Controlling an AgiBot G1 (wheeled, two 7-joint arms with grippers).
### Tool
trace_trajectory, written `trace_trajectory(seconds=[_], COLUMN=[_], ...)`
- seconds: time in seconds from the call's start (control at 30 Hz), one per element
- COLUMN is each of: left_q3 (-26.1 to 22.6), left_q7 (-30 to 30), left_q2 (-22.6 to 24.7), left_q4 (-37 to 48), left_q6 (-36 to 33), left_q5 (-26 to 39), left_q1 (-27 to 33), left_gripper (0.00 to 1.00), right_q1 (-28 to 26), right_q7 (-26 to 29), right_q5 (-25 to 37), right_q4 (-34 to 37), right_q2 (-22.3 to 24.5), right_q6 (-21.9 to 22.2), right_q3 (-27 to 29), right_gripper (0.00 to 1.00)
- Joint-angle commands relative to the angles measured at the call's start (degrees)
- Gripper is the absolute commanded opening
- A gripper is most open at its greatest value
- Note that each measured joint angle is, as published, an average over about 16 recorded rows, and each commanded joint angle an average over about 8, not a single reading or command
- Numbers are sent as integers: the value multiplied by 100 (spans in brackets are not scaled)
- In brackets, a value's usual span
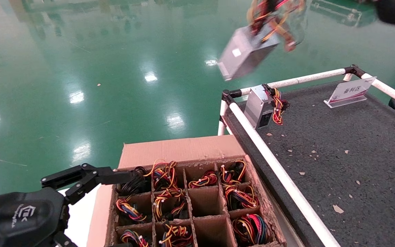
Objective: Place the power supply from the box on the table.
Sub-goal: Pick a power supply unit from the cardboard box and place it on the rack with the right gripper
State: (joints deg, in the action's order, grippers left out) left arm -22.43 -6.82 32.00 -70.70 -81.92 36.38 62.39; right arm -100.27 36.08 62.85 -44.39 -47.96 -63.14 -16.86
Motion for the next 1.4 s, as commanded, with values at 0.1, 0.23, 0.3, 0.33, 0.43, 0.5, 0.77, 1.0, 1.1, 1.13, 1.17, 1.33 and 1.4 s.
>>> trace_trajectory(seconds=[0.1, 0.23, 0.3, 0.33, 0.43, 0.5, 0.77, 1.0, 1.1, 1.13, 1.17, 1.33, 1.4], left_q3=[0, 0, 0, 0, 0, 0, 0, 0, 0, 0, 0, 0, 0], left_q7=[0, 0, 0, 0, 0, 0, 0, 0, 0, 0, 0, 0, 0], left_q2=[0, 0, 0, 0, 0, 0, 0, 0, 0, 0, 0, 0, 0], left_q4=[0, 0, 0, 0, 0, 0, 0, 0, 0, 0, 0, 0, 0], left_q6=[0, 0, 0, 0, 0, 0, 0, 0, 0, 0, 0, 0, 0], left_q5=[0, 0, 0, 0, 0, 0, 0, 0, 0, 0, 0, 0, 0], left_q1=[0, 0, 0, 0, 0, 0, 0, 0, 0, 0, 0, 0, 0], left_gripper=[100, 100, 100, 100, 100, 100, 100, 100, 100, 100, 100, 100, 100], right_q1=[-415, -736, -854, -904, -992, -999, -863, -792, -787, -784, -778, -690, -634], right_q7=[-390, -830, -1033, -1130, -1395, -1558, -2079, -2317, -2367, -2377, -2386, -2433, -2453], right_q5=[35, 57, 53, 48, 15, -21, -233, -409, -449, -463, -477, -505, -499], right_q4=[824, 1558, 1874, 2021, 2397, 2613, 3351, 3814, 3960, 4003, 4042, 4210, 4266], right_q2=[15, 53, 81, 97, 162, 215, 397, 469, 471, 473, 475, 498, 508], right_q6=[-50, -124, -207, -265, -510, -704, -1351, -1694, -1759, -1786, -1815, -1990, -2049], right_q3=[73, 129, 150, 160, 184, 204, 330, 442, 469, 478, 487, 504, 499], right_gripper=[0, 0, 0, 0, 0, 0, 0, 0, 0, 0, 0, 0, 0])
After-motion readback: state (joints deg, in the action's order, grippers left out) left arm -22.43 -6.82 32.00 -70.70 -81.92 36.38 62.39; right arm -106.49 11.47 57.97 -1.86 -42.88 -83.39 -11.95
